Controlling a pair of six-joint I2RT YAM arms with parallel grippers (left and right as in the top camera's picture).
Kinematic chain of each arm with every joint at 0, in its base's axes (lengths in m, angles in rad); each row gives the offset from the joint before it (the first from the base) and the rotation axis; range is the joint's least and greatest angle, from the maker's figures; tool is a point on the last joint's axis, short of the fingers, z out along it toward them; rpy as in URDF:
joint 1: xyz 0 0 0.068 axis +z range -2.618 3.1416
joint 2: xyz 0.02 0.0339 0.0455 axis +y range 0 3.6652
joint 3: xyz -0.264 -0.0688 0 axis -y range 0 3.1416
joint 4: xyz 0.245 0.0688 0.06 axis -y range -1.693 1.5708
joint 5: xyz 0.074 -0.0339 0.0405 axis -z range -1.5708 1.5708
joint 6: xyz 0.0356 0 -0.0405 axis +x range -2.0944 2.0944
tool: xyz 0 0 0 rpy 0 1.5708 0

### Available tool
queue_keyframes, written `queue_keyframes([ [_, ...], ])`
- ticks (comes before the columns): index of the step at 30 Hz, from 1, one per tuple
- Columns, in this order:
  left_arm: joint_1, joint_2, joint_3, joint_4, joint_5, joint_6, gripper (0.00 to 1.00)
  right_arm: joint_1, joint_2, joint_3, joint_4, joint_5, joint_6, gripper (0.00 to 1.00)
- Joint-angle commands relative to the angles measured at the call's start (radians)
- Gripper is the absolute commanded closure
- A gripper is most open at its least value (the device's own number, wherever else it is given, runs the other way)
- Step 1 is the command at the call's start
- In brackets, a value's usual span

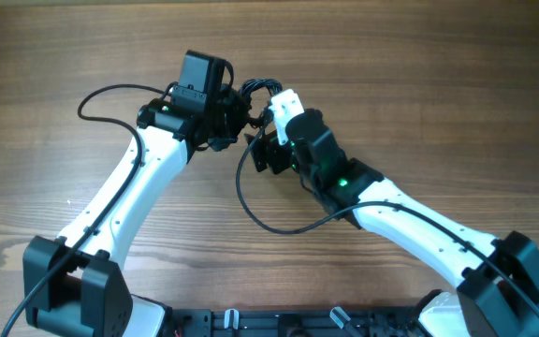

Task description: Untangle cables

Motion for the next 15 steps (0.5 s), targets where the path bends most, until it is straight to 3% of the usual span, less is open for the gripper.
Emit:
queue_keyframes([
  [1, 0.002, -0.003, 0.007, -0.01, 0.04, -0.016, 0.96, 0.006, 0.022, 0.015, 0.012, 0.06, -0.014, 0.58],
  [3, 0.003, -0.003, 0.007, -0.013, 0.039, -0.016, 0.96, 0.006, 0.019, 0.015, 0.008, 0.056, -0.011, 0.87],
  [4, 0.011, -0.003, 0.007, -0.013, 0.037, -0.014, 0.96, 0.006, 0.013, 0.015, 0.008, 0.046, -0.01, 0.94],
  [7, 0.057, -0.003, 0.007, -0.024, 0.028, 0.131, 0.96, 0.006, -0.058, 0.015, 0.007, -0.071, 0.04, 0.96],
  [11, 0.103, -0.003, 0.007, -0.02, -0.003, 0.223, 0.96, 0.004, -0.153, 0.015, -0.036, -0.235, 0.143, 0.96],
  [15, 0.097, -0.003, 0.007, -0.006, -0.002, 0.445, 0.96, -0.014, -0.219, 0.015, -0.12, -0.396, 0.24, 0.96],
])
